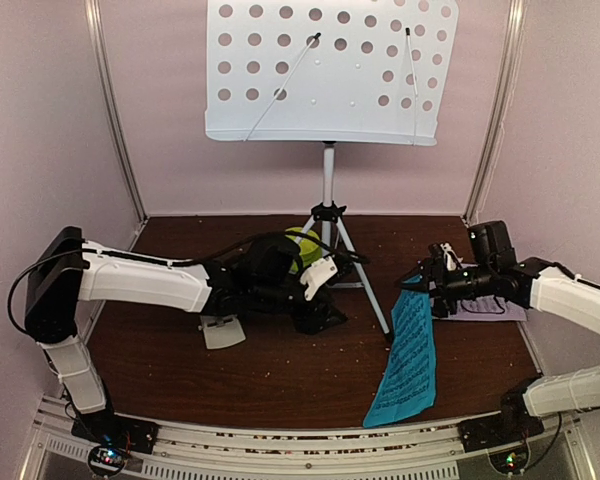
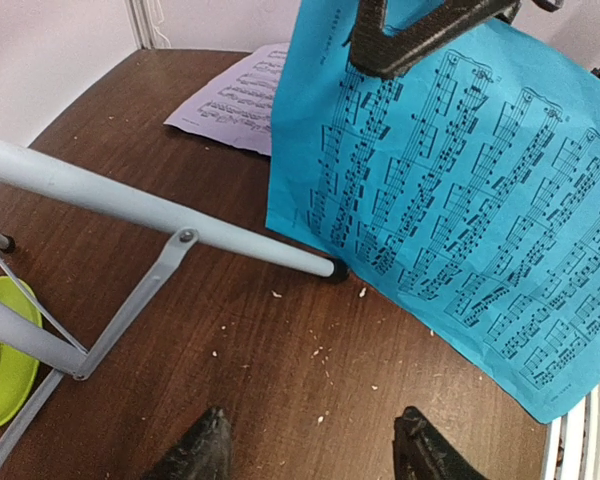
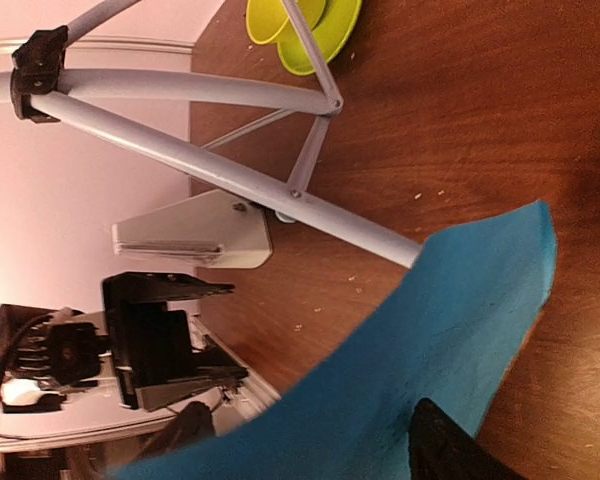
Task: Set up the instrument practice props
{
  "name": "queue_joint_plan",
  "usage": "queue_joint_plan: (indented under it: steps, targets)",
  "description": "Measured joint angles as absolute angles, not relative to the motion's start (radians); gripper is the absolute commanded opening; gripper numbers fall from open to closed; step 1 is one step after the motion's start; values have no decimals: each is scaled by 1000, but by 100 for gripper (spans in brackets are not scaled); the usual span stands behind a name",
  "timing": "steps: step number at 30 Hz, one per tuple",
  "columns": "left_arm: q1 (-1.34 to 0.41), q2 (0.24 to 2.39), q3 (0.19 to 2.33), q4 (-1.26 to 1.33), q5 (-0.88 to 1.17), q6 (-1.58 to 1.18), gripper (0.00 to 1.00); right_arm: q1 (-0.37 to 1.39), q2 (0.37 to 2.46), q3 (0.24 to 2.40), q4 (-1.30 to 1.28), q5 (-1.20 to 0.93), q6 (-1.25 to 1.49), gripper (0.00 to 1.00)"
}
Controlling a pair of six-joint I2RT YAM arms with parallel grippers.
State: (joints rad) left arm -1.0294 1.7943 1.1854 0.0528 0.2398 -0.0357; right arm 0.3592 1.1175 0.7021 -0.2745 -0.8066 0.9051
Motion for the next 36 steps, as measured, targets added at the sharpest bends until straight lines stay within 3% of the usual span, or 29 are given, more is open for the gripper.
queue_joint_plan:
  steps: [5, 13, 22, 36]
  targets:
    - [-1029, 1777, 1185, 54, 214, -36, 57, 360, 1082, 862, -548, -665, 745, 45]
    - [-1029, 1777, 1192, 34, 174, -35, 57, 360, 1052, 889, -754, -594, 633, 0]
    - [-1021, 1749, 1206, 2, 150, -28, 59, 360, 1031, 941, -808, -637, 555, 0]
    - [-1000, 1529, 1208, -28, 210, -12, 68, 368, 813, 1041, -511, -988, 530, 0]
